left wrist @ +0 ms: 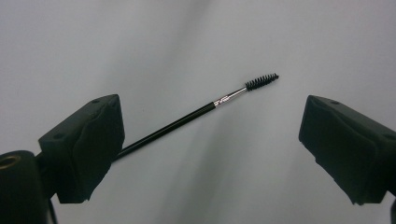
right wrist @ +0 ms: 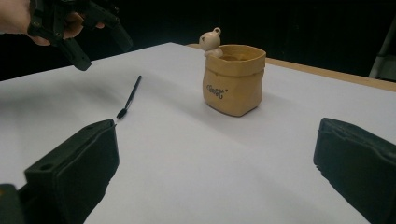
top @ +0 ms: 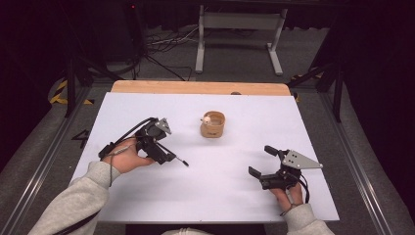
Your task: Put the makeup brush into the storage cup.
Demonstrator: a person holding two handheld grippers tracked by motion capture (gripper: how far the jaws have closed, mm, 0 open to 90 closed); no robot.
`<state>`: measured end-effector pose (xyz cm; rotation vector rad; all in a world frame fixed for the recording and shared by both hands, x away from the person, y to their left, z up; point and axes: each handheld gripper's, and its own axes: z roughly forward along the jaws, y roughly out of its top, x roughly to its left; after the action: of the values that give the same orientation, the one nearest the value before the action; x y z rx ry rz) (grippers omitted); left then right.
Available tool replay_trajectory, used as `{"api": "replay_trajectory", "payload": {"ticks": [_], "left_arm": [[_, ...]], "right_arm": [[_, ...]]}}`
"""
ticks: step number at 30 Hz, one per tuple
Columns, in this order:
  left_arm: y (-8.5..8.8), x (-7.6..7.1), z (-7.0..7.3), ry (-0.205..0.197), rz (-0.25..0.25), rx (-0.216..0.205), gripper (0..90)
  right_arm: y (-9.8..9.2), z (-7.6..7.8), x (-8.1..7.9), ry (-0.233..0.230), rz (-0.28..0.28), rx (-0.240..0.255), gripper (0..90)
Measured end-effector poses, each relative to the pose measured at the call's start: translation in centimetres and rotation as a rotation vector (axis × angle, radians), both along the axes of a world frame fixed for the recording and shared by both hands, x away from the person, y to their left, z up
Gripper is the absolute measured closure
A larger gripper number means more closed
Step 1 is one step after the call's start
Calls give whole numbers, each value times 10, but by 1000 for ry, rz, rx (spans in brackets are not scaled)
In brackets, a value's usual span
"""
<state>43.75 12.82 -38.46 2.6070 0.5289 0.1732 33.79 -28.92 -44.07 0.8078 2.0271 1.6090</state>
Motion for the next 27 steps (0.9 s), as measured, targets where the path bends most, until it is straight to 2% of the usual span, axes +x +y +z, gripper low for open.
{"api": "replay_trajectory", "payload": {"ticks": [3,6,7,11,15,21,27], "left_arm": [[-3,0,-1,12,-11,34,79],[-7,1,-3,41,-37,72,97],[-7,1,-3,41,-37,72,98],[-14,2,-5,47,-58,136,99],[-19,3,-8,47,-68,168,111],[-20,12,-13,61,-80,178,121],[-23,14,-17,51,-109,184,178]], "right_arm": [[1,0,-1,-5,0,-12,5],[1,1,-1,-9,-1,-17,4],[1,1,-1,-9,-1,-17,4],[1,1,-1,-10,-1,-16,4],[1,1,-1,-11,-1,-19,4],[1,2,-2,-14,-2,-25,5],[1,2,-2,-17,0,-21,5]]}}
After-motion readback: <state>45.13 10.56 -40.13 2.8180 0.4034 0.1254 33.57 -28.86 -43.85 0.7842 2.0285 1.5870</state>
